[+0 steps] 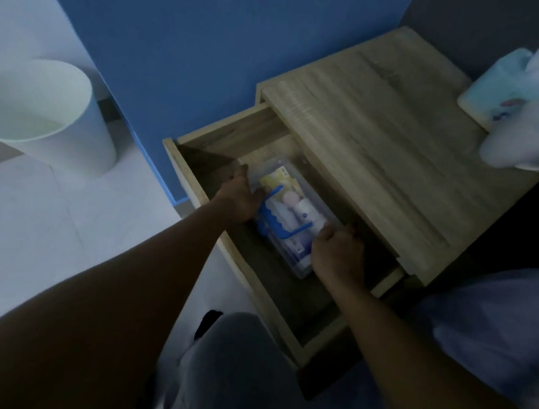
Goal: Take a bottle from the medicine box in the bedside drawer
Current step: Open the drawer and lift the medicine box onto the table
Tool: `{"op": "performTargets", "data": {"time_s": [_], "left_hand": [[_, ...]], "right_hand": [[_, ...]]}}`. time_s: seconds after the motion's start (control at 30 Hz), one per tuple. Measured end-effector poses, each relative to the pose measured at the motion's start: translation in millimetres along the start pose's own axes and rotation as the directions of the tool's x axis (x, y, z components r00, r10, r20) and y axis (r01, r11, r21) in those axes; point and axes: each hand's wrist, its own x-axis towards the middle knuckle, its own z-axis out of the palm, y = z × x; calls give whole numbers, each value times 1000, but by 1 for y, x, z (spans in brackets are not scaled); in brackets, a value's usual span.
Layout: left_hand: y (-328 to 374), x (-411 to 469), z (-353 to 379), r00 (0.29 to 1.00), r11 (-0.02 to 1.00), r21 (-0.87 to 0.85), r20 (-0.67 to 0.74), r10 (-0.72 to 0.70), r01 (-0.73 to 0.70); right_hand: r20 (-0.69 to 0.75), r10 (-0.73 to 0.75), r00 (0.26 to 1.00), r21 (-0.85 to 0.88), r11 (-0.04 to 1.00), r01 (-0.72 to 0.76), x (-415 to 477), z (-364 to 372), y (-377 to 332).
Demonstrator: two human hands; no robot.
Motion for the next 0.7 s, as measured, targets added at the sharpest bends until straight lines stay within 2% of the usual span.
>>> {"op": "performTargets", "data": {"time_s": [0.13,0.33,0.53,0.7], "left_hand": [[-1,-2,-1,999,992,-119,-33,-41,36],[10,-22,-16,998,988,-156,-64,-4,-6],[46,-52,-54,983,999,8,-179,47,-46],[89,-69,-86,931,984,128,-331,157,-120]], "right_hand": [[46,38,998,128,991,-43,-2,-3,-2],[105,-18,994,348,937,-20,-22,-37,-1],[128,-183,975,529,844,89,-44,-85,-16],[-6,-209,978,649,744,162,-46,-113,-42]]}}
